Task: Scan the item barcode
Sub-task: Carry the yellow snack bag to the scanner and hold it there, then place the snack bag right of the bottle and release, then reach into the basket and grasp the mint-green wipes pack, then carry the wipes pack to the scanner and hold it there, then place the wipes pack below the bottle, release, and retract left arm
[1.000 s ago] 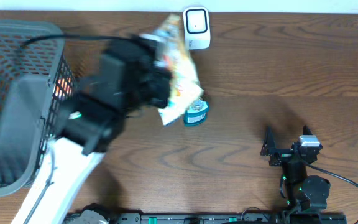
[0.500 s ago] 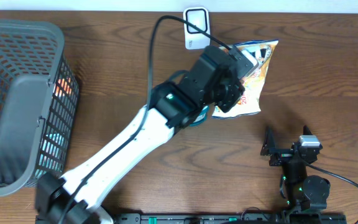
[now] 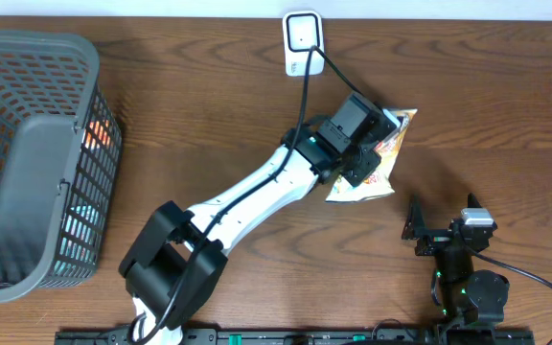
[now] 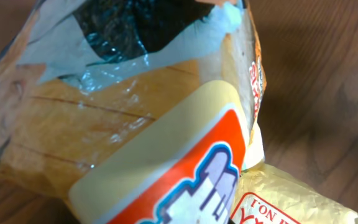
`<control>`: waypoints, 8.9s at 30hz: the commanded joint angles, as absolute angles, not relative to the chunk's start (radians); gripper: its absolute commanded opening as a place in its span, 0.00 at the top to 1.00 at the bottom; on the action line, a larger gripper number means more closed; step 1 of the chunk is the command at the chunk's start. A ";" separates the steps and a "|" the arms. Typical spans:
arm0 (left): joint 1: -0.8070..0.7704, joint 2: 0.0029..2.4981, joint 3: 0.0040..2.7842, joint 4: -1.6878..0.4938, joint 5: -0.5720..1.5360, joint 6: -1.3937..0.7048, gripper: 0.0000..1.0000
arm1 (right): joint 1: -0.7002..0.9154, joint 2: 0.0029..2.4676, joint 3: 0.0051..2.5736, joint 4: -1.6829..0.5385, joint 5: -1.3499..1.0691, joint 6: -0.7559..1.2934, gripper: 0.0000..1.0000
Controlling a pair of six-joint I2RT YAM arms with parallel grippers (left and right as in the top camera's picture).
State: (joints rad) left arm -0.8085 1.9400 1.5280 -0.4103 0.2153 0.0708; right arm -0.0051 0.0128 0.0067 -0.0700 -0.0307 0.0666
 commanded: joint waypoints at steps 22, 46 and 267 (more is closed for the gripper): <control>-0.811 2.026 1.530 -0.466 -0.080 -0.320 0.78 | 0.002 0.011 0.006 -0.074 -0.032 0.055 0.01; -0.810 1.536 1.549 -0.554 -0.127 -0.155 0.19 | 0.002 0.011 0.006 -0.074 -0.032 0.054 0.01; 0.250 1.171 1.757 -1.155 -0.212 -0.719 0.02 | 0.002 0.012 0.006 -0.074 -0.032 0.054 0.01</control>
State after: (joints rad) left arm 0.0635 1.1278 1.7432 -1.1610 -0.2604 -0.7403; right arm -0.0051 0.0132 0.0067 -0.0700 -0.0296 0.0662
